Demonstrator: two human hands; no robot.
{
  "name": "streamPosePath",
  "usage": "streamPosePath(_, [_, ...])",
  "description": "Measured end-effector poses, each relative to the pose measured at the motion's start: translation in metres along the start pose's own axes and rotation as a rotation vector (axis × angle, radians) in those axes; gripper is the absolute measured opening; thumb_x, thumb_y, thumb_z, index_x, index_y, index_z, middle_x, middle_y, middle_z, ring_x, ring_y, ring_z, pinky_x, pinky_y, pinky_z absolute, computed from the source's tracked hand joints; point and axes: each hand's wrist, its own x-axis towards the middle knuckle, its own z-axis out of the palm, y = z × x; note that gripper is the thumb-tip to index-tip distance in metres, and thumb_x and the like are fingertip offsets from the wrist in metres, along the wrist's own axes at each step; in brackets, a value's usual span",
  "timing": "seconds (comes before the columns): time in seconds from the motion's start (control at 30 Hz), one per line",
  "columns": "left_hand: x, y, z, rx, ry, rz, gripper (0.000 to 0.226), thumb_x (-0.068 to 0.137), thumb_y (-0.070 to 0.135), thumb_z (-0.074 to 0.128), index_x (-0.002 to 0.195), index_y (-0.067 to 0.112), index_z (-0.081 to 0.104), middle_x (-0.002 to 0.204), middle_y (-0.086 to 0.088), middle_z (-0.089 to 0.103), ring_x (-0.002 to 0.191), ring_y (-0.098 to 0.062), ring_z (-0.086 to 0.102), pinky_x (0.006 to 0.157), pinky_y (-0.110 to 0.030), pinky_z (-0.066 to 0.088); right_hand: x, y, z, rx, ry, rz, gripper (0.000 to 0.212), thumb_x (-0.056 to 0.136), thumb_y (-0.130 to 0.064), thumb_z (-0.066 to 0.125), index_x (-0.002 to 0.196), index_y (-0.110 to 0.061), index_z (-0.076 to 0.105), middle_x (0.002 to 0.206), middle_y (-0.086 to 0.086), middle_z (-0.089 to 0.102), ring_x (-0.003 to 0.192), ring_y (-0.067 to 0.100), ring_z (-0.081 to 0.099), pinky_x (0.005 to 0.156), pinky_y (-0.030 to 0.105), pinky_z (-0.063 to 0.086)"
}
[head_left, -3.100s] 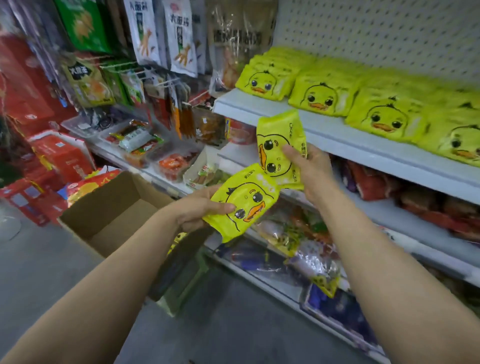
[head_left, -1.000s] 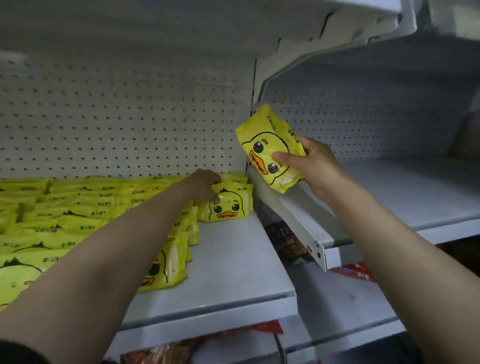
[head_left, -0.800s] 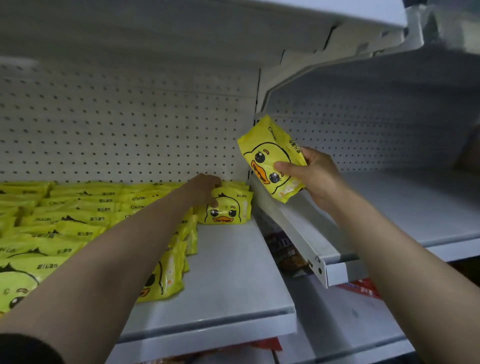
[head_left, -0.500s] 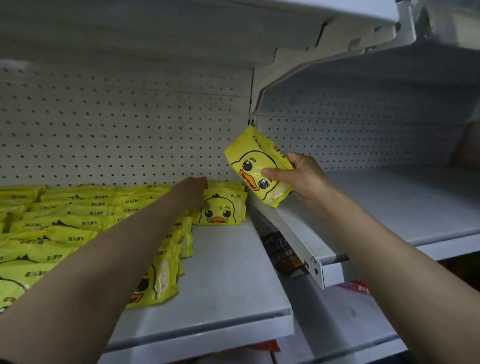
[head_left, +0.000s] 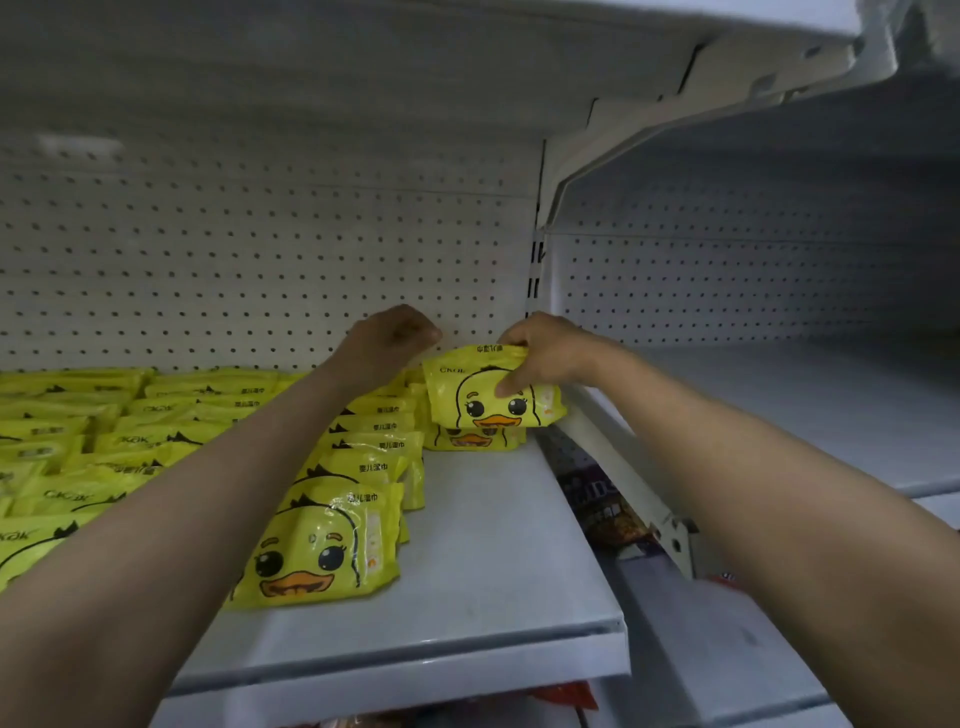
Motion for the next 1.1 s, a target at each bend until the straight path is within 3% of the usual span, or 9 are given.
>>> streamPosePath(0.07, [-0.006, -0.001, 0.003, 0.005, -0.113, 0.0, 0.03, 0.082, 0.046, 0.069, 0.106, 0.028, 0.064, 0.102, 0.014, 0.066, 0.098, 0.001, 0.059, 0.081, -0.02, 0.045, 0.012, -0.007, 0.01, -0.142, -0.064, -0.01, 0.05, 0.067, -0.031, 0.089, 0.112, -0.021, 0.069, 0.102, -0.004, 0.07, 0.094, 0.015, 0.064, 0.078, 0.025, 0.049])
streamPosePath(0.17, [-0.009, -0.008, 0.014, 0.082, -0.228, -0.021, 0.042, 0.072, 0.044, 0.08, 0.108, 0.032, 0.062, 0.108, 0.007, 0.066, 0.105, -0.006, 0.06, 0.09, -0.025, 0.046, 0.027, -0.009, 0.025, -0.269, -0.117, 0.012, 0.071, 0.064, -0.038, 0.09, 0.127, -0.021, 0.063, 0.121, -0.001, 0.065, 0.11, 0.021, 0.059, 0.09, 0.03, 0.05])
streamPosePath(0.3, [-0.007, -0.013, 0.029, 0.172, -0.291, -0.048, 0.05, 0.069, 0.039, 0.083, 0.113, 0.028, 0.061, 0.11, 0.005, 0.063, 0.107, -0.011, 0.058, 0.091, -0.027, 0.045, 0.034, -0.005, 0.039, -0.34, -0.161, 0.023, 0.077, 0.066, -0.041, 0.088, 0.132, -0.018, 0.058, 0.131, 0.003, 0.059, 0.114, 0.023, 0.055, 0.083, 0.026, 0.044])
streamPosePath(0.53, [-0.01, -0.028, 0.032, 0.505, -0.249, -0.084, 0.061, 0.075, 0.057, 0.07, 0.127, 0.03, 0.055, 0.124, -0.003, 0.057, 0.121, -0.024, 0.048, 0.099, -0.043, 0.042, 0.035, 0.011, 0.063, -0.307, -0.02, 0.042, 0.075, 0.064, -0.038, 0.088, 0.132, -0.024, 0.057, 0.131, 0.003, 0.06, 0.116, 0.024, 0.057, 0.094, 0.035, 0.05])
streamPosePath(0.63, [-0.015, -0.034, 0.028, 0.521, -0.225, -0.135, 0.058, 0.079, 0.051, 0.069, 0.131, 0.03, 0.051, 0.127, -0.007, 0.051, 0.124, -0.027, 0.043, 0.101, -0.04, 0.039, 0.032, 0.013, 0.067, -0.281, 0.026, 0.026, 0.074, 0.065, -0.034, 0.087, 0.132, -0.027, 0.054, 0.132, 0.002, 0.058, 0.119, 0.024, 0.055, 0.094, 0.034, 0.049])
streamPosePath(0.83, [-0.016, -0.038, 0.022, 0.515, -0.268, -0.146, 0.058, 0.08, 0.049, 0.069, 0.131, 0.028, 0.052, 0.128, -0.009, 0.052, 0.122, -0.028, 0.046, 0.101, -0.04, 0.04, 0.026, 0.01, 0.074, -0.389, 0.024, -0.034, 0.083, 0.066, -0.046, 0.084, 0.137, -0.028, 0.046, 0.13, 0.003, 0.049, 0.125, 0.023, 0.042, 0.098, 0.043, 0.045])
streamPosePath(1.1, [-0.022, -0.027, 0.028, 0.523, -0.216, -0.202, 0.056, 0.083, 0.043, 0.07, 0.132, 0.023, 0.051, 0.131, -0.01, 0.051, 0.123, -0.028, 0.045, 0.098, -0.037, 0.041, 0.02, 0.002, 0.074, -0.457, 0.064, -0.11, 0.077, 0.07, -0.04, 0.083, 0.135, -0.02, 0.047, 0.128, 0.004, 0.05, 0.122, 0.022, 0.043, 0.088, 0.038, 0.048])
